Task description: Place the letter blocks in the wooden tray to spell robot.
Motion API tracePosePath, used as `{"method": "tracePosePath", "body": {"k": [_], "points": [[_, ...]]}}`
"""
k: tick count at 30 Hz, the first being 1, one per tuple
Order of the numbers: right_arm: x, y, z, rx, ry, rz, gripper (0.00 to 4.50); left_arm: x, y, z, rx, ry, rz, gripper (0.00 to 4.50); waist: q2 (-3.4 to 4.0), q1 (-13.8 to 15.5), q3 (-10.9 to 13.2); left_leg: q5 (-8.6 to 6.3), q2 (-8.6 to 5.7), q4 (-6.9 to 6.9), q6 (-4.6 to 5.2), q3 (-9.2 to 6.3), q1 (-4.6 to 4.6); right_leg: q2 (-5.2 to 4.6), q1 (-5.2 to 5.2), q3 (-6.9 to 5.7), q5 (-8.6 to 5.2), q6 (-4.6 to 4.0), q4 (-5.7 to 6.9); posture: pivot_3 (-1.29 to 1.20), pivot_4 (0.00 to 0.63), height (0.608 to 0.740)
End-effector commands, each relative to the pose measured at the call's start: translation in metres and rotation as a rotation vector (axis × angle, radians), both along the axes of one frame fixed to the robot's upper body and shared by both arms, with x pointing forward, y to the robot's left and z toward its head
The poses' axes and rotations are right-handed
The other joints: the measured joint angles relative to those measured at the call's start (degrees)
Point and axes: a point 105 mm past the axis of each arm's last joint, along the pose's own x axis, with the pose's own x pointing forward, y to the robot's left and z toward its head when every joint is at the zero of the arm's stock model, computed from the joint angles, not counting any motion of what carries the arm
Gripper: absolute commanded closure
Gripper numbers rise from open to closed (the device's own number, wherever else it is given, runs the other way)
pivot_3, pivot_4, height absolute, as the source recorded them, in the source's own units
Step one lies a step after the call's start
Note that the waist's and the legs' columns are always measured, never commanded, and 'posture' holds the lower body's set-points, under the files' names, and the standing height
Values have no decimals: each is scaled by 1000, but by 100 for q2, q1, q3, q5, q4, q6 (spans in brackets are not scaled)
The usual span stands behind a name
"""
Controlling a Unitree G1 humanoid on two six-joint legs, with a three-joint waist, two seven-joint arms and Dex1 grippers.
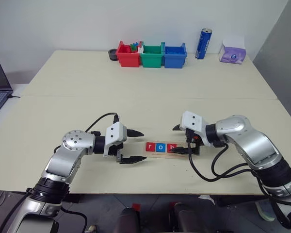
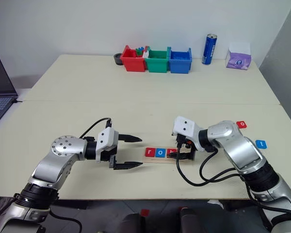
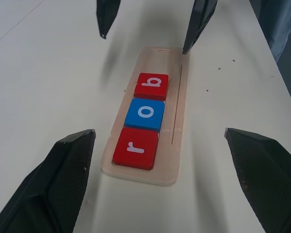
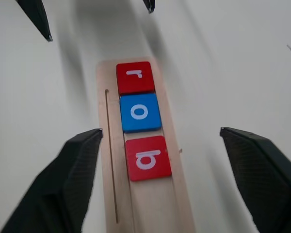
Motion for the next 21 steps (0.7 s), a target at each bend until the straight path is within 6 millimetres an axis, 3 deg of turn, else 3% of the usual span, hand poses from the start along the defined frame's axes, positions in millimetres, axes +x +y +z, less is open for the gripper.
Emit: {"method": "tracePosePath", "body": {"k": [1,6,9,21], "points": [[0,-4,-1,-29,-48,-4,1733,0,0,6,-9,-30,-9,0,0,-5,1,0,0,0,0,1,0,-1,0,1,0,0,-1,0,150,740],[11,-12,-14,-92,-72,-30,3614,1,-3,7,-11,-34,-13,0,0,-29,1,0,0,0,0,2,2,2,0,2,0,0,1,0,150,740],[11,-11,-16,-100,-66,-17,4490,2,-3,7,-11,-35,-12,0,0,-25,1,0,1,0,0,1,1,3,-1,2,0,0,1,0,150,740],[10,-11,-21,-147,-54,32,4490,1,0,6,-8,-37,-1,0,0,-21,1,0,0,0,0,1,1,1,-1,2,0,0,0,0,150,740]]}}
